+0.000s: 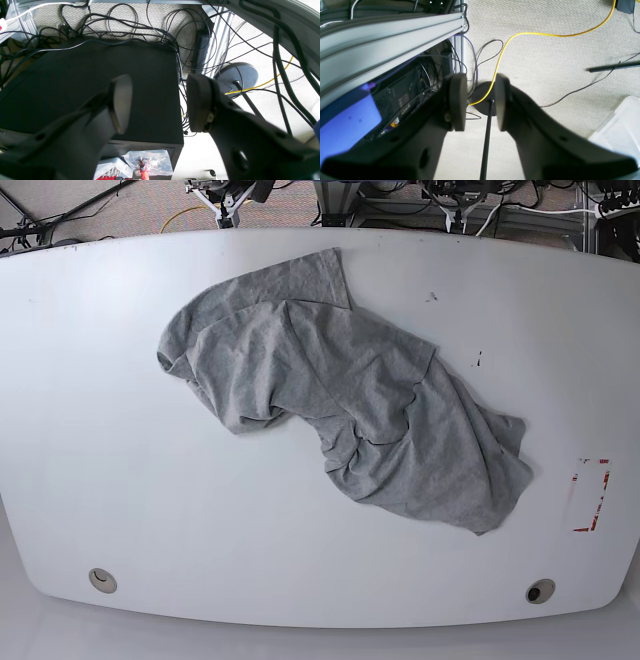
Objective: Fold the T-shirt properly
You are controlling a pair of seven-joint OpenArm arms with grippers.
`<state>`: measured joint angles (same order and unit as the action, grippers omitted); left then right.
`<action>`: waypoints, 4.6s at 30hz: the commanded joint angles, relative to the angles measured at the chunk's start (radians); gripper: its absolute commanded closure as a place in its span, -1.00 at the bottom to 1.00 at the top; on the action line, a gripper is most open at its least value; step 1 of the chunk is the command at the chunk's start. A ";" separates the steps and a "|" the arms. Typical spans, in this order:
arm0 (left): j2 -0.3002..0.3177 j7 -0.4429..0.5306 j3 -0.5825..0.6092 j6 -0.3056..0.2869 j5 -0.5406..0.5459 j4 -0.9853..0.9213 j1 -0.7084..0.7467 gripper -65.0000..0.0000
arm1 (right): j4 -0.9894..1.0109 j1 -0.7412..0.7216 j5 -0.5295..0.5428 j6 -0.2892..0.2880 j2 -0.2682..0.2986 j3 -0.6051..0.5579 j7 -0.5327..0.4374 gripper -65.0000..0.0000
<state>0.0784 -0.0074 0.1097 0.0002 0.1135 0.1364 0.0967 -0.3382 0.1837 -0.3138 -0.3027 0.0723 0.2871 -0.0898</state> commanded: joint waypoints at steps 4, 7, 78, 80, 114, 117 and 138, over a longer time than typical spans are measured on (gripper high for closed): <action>0.000 0.019 -0.001 0.006 -0.028 0.005 0.010 0.00 | -0.001 0.002 0.004 -0.003 -0.005 0.001 -0.005 0.45; 0.000 0.024 -0.002 0.006 -0.032 0.004 0.010 0.00 | -0.001 0.003 0.004 -0.003 -0.005 0.001 -0.007 0.45; 0.182 0.373 -0.123 0.002 0.004 1.109 0.917 0.02 | -1.240 0.923 0.440 -0.056 -0.087 -0.065 0.031 0.44; 0.182 0.373 -0.160 0.002 0.004 1.187 0.966 0.02 | -1.315 0.983 0.477 -0.056 -0.087 -0.065 0.031 0.44; 0.177 0.367 -0.311 0.002 0.071 1.735 1.070 -0.53 | -1.680 0.793 0.677 -0.057 -0.039 -0.059 0.158 -0.16; 0.177 0.367 -0.311 0.002 0.071 1.730 1.055 -0.54 | -1.679 0.725 0.677 -0.057 -0.038 -0.059 0.221 -0.37; 0.177 0.366 -0.267 0.001 0.067 1.660 0.915 -0.54 | -1.504 0.233 1.048 -0.111 0.001 0.337 0.879 -0.44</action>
<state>0.2497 0.3305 -0.1577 -0.0013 0.1806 1.7847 1.0130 -1.8511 0.4553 0.7162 -0.3965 0.0631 0.5941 0.7376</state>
